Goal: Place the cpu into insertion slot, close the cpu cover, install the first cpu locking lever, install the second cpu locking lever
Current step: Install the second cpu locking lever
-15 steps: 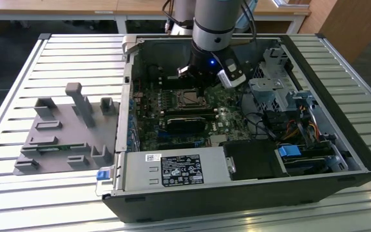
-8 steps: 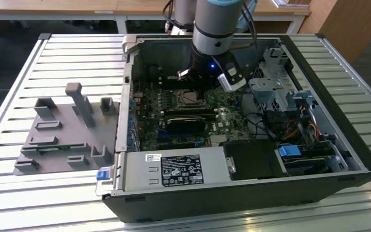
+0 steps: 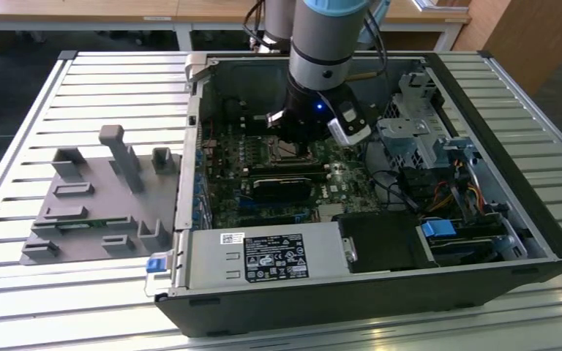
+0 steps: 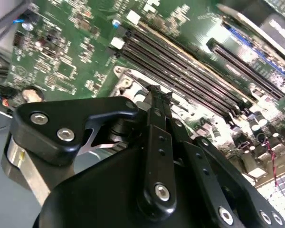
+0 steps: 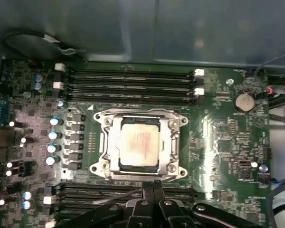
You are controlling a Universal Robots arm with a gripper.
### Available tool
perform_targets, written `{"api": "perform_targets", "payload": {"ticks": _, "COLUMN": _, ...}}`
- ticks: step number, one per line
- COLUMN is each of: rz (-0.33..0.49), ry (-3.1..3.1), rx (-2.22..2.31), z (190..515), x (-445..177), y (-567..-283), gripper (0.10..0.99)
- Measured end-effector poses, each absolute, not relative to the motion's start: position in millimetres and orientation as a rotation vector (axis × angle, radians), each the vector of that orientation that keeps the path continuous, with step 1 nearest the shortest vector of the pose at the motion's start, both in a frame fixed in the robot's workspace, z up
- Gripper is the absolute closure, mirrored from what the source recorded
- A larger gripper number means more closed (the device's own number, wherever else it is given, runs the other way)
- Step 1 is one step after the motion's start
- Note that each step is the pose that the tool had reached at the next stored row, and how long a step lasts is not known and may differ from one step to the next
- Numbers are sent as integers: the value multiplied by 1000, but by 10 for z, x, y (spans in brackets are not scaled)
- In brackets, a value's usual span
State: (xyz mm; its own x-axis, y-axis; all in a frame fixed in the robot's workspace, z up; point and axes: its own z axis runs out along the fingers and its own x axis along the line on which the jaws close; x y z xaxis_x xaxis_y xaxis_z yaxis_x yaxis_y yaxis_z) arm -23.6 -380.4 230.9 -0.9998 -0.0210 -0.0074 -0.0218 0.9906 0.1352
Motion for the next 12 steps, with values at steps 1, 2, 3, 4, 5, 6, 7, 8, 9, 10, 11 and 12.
{"api": "perform_targets", "payload": {"ticks": 1, "rz": 212, "ry": 3128, "rx": -34, "z": 2308, "x": -264, "y": -3805, "gripper": 969}}
{"api": "perform_targets", "payload": {"ticks": 2, "rz": 212, "ry": 3128, "rx": -34, "z": 2306, "x": -295, "y": -3806, "gripper": 969}}
{"api": "perform_targets", "payload": {"ticks": 3, "rz": 212, "ry": 3128, "rx": -34, "z": 2304, "x": -325, "y": -3807, "gripper": 969}}
{"api": "perform_targets", "payload": {"ticks": 4, "rz": 212, "ry": 3128, "rx": -34, "z": 2303, "x": -354, "y": -3808, "gripper": 969}}
{"api": "perform_targets", "payload": {"ticks": 5, "rz": 212, "ry": 3128, "rx": -34, "z": 2301, "x": -383, "y": -3808, "gripper": 969}}
{"api": "perform_targets", "payload": {"ticks": 6, "rz": 212, "ry": 3128, "rx": -34, "z": 2299, "x": -412, "y": -3809, "gripper": 969}}
{"api": "perform_targets", "payload": {"ticks": 7, "rz": 212, "ry": 3128, "rx": -34, "z": 2296, "x": -441, "y": -3809, "gripper": 969}}
{"api": "perform_targets", "payload": {"ticks": 8, "rz": 212, "ry": 3128, "rx": -34, "z": 2293, "x": -470, "y": -3809, "gripper": 969}}
{"api": "perform_targets", "payload": {"ticks": 9, "rz": 212, "ry": 3128, "rx": -34, "z": 2289, "x": -491, "y": -3809, "gripper": 969}}
{"api": "perform_targets", "payload": {"ticks": 10, "rz": 212, "ry": 3128, "rx": -34, "z": 2284, "x": -503, "y": -3810, "gripper": 969}}
{"api": "perform_targets", "payload": {"ticks": 11, "rz": 212, "ry": 3128, "rx": -34, "z": 2279, "x": -510, "y": -3811, "gripper": 969}}
{"api": "perform_targets", "payload": {"ticks": 12, "rz": 212, "ry": 3129, "rx": -34, "z": 2275, "x": -513, "y": -3818, "gripper": 969}}
